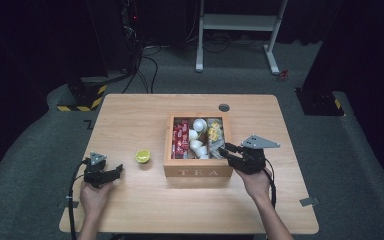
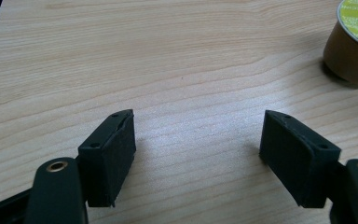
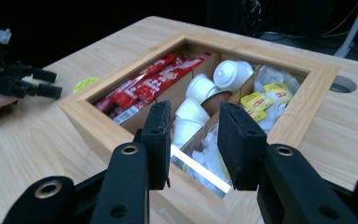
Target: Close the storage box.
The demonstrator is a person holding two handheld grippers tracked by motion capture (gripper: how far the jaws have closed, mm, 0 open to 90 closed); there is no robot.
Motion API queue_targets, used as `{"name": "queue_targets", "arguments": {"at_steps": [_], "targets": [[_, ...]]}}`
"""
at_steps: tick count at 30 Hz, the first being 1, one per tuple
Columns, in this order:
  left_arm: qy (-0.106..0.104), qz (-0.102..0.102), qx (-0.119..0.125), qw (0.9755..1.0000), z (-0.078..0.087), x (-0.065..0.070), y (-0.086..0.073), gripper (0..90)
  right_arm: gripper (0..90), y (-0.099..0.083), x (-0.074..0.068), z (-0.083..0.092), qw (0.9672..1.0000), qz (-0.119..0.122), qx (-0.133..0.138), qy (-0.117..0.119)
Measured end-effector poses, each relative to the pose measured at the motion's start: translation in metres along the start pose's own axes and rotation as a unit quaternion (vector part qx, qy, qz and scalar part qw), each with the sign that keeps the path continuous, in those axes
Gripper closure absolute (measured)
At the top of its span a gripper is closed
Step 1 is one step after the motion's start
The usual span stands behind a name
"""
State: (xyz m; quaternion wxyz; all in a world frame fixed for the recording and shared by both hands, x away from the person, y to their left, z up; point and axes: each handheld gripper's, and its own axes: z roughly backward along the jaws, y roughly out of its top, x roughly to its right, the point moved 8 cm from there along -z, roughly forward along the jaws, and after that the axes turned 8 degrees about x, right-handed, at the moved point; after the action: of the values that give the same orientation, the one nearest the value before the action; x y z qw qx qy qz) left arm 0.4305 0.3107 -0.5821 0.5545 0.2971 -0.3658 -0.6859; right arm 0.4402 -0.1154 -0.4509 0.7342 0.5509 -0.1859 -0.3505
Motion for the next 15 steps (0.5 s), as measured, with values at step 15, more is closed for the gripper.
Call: {"name": "queue_targets", "arguments": {"at_steps": [15], "targets": [[0.0, 0.0, 0.0, 1.0, 0.0, 0.0, 0.0, 27.0, 63.0, 0.013, 0.018, 0.009, 0.9994, -0.012, 0.02, -0.026]]}}
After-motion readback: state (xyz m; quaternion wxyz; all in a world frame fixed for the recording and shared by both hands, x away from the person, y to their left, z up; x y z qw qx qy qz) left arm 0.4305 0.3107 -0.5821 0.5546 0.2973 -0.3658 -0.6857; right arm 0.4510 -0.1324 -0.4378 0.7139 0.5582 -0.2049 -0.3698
